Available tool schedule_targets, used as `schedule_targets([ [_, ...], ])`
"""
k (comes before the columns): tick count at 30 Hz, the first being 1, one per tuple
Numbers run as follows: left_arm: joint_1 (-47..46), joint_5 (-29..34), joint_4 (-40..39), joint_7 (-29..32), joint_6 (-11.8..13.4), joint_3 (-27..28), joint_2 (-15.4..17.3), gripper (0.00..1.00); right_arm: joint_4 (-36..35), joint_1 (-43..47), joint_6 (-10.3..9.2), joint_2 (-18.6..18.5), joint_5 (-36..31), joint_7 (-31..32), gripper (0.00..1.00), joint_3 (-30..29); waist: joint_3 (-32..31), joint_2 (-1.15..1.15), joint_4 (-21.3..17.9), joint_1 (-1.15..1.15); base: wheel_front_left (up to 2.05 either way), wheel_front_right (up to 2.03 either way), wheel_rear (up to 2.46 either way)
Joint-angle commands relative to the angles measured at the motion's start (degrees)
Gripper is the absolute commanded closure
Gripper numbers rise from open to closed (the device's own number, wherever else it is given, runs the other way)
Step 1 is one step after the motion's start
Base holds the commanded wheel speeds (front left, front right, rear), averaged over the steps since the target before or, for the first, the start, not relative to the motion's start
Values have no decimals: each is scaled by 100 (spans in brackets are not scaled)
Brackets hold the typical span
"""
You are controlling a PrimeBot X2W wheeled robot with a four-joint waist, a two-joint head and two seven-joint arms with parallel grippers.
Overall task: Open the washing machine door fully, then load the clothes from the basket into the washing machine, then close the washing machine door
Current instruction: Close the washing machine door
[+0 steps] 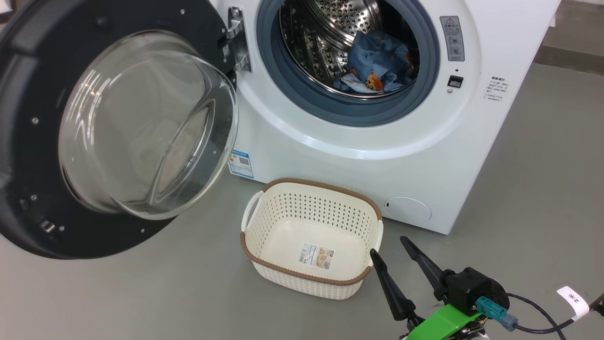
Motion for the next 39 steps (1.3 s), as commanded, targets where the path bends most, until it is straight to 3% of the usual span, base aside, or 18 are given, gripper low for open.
schedule_targets([
  [1,-264,-13,-159,-29,-83,315,70,100,-145,-149,9,11,31,-27,0,112,9,0,-3,0,0,0,0],
  [9,-752,8,-18,-29,-356,821,177,100,-180,-110,9,11,22,-27,0,66,58,0,-16,0,0,0,0],
  [23,-2098,-465,981,-29,-510,1340,1321,100,-155,-115,9,11,38,-27,0,65,175,0,-87,0,0,0,0],
  [28,-2703,-1767,1721,61,-515,1412,1714,100,-162,-164,9,11,31,-27,0,75,288,0,-151,0,0,0,0],
  [33,-3086,-2871,2340,334,-516,1020,2409,100,-137,-220,9,11,-27,-27,0,89,404,0,-207,0,0,0,0],
  [34,-3251,-3398,2570,529,-516,952,2586,100,-128,-239,9,11,-52,-26,0,95,449,0,-231,0,0,0,0],
  [39,-3676,-4798,2928,1132,-517,1009,2884,100,-130,-304,9,11,-101,-4,0,96,554,0,-284,0,0,0,0],
])
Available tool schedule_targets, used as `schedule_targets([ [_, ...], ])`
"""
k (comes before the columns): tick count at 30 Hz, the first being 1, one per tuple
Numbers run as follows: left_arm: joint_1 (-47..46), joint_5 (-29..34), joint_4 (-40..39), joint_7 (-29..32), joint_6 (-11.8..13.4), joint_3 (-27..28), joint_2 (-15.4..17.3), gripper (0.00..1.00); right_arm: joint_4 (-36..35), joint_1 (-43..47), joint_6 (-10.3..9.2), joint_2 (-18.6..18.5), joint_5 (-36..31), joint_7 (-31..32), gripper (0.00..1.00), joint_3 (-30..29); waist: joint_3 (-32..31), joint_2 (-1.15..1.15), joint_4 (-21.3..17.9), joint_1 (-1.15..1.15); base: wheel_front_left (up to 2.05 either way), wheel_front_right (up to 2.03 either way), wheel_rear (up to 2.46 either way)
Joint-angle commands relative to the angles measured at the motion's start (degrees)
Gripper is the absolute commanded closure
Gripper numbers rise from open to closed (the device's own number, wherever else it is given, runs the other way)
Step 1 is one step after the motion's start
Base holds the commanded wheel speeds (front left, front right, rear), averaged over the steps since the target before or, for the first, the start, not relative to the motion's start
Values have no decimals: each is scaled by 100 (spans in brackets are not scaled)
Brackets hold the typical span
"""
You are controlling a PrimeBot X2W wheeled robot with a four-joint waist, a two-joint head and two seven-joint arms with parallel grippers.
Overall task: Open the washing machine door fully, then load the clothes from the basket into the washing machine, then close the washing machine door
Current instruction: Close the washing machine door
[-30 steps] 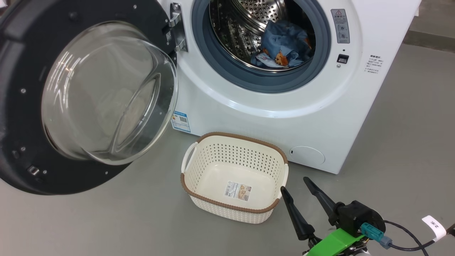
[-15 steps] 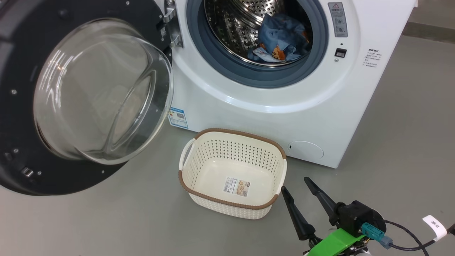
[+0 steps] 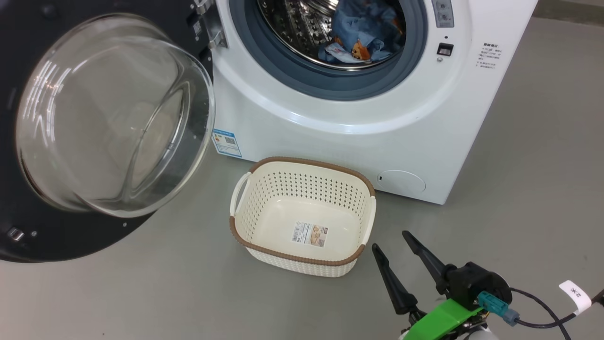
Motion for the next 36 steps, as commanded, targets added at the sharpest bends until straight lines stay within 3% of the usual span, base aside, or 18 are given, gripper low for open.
schedule_targets([
  [1,-357,-502,12,286,-17,231,512,100,-134,-268,9,26,-55,1,0,132,72,0,-48,0,0,0,0],
  [8,-772,-1881,419,1479,-17,419,726,100,-156,-348,9,26,-104,43,0,129,239,0,-149,0,0,0,0],
  [13,-977,-2346,566,1885,-17,573,802,100,-175,-409,9,26,-148,72,0,127,353,0,-228,0,0,0,0],
  [25,-1240,-2791,749,2295,-17,777,784,100,-247,-545,9,26,-237,136,0,99,669,0,-512,0,0,0,0],
  [36,-1161,-2825,733,2722,-17,741,709,100,-295,-550,9,26,-273,161,0,38,793,0,-686,0,0,0,0],
])
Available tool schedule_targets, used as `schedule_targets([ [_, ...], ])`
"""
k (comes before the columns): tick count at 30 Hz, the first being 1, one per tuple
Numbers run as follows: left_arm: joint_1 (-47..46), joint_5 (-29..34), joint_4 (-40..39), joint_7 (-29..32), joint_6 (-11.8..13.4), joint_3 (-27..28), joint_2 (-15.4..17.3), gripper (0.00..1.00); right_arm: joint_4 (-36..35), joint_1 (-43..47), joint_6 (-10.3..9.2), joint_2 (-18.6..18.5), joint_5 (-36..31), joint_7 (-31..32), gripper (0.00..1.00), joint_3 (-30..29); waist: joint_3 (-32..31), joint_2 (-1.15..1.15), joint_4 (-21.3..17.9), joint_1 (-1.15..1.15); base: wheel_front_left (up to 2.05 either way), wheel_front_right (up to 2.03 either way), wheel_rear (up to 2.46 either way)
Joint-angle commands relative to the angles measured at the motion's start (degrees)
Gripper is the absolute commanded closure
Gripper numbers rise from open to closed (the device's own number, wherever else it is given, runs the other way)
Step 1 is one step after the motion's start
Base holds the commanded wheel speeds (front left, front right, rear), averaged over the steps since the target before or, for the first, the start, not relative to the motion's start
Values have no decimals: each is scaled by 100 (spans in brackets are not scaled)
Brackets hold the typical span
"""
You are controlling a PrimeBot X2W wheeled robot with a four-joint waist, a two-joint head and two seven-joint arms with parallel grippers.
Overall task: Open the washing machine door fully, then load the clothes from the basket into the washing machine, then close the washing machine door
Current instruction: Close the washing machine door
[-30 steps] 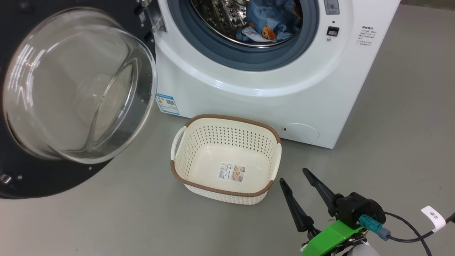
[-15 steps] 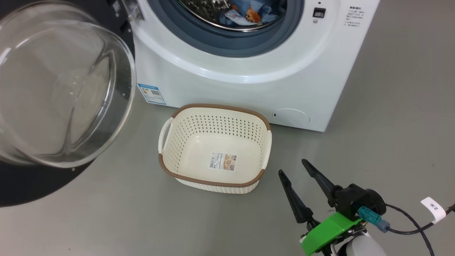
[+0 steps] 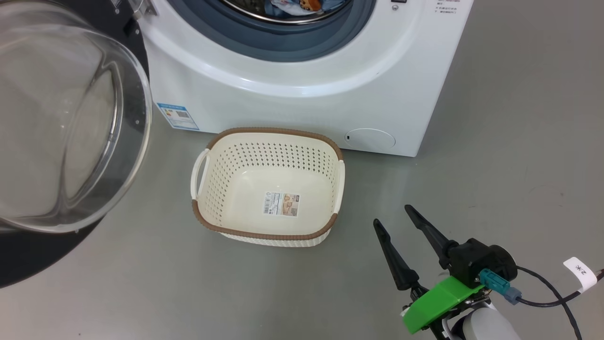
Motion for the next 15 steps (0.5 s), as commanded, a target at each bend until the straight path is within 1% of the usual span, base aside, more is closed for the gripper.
schedule_targets([
  [1,-29,-44,-156,225,-17,52,309,100,-153,-115,9,52,-30,1,0,141,-10,0,-7,0,0,0,0],
  [4,73,-69,-183,505,-17,14,308,100,-133,-101,9,52,9,-7,0,149,-39,0,1,0,0,0,0],
  [10,299,-264,-477,1394,-17,-98,223,100,-48,-90,9,52,112,-37,0,189,-129,0,60,0,0,0,0],
  [15,540,-563,-900,2167,-17,-61,46,100,35,-87,9,52,196,-67,0,232,-207,0,82,0,0,0,0],
])
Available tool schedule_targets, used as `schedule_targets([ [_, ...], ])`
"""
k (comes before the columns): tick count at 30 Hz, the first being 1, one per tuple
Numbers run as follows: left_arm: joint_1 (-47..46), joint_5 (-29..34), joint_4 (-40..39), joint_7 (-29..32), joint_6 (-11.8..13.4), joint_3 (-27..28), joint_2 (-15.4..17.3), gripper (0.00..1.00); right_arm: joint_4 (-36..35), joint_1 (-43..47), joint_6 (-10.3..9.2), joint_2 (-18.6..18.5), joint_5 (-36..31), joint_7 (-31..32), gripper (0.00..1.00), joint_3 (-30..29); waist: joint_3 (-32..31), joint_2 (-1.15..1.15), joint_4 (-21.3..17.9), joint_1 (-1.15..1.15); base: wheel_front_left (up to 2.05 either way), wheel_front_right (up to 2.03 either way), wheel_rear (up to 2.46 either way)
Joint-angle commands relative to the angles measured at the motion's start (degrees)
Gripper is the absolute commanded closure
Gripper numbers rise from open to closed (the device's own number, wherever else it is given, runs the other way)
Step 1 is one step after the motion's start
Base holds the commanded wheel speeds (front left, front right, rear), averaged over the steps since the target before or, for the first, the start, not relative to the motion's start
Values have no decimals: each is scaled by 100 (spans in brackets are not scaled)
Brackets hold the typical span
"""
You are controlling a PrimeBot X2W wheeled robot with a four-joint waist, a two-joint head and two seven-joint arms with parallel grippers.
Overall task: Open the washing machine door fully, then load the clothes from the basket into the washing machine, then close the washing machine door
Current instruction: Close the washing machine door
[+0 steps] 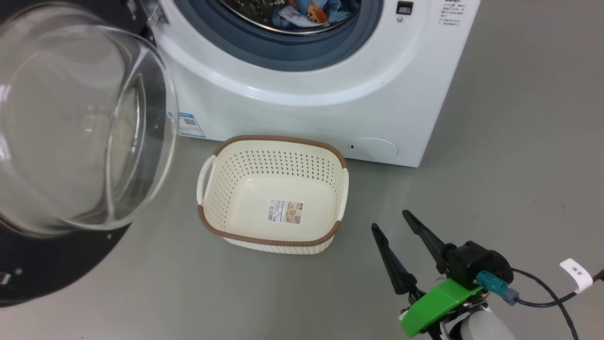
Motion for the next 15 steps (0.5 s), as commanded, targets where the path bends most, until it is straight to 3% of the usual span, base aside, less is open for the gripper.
schedule_targets([
  [1,95,-127,-316,360,-17,63,170,100,-96,-84,9,53,40,-64,0,168,-40,0,8,0,0,0,0],
  [11,701,-636,-1282,1681,-17,105,-333,100,36,-41,9,53,167,-105,0,215,-137,0,-47,0,0,0,0],
  [15,901,-659,-1757,1864,-17,170,-555,100,71,-35,9,53,207,-118,0,230,-172,0,-115,0,0,0,0],
])
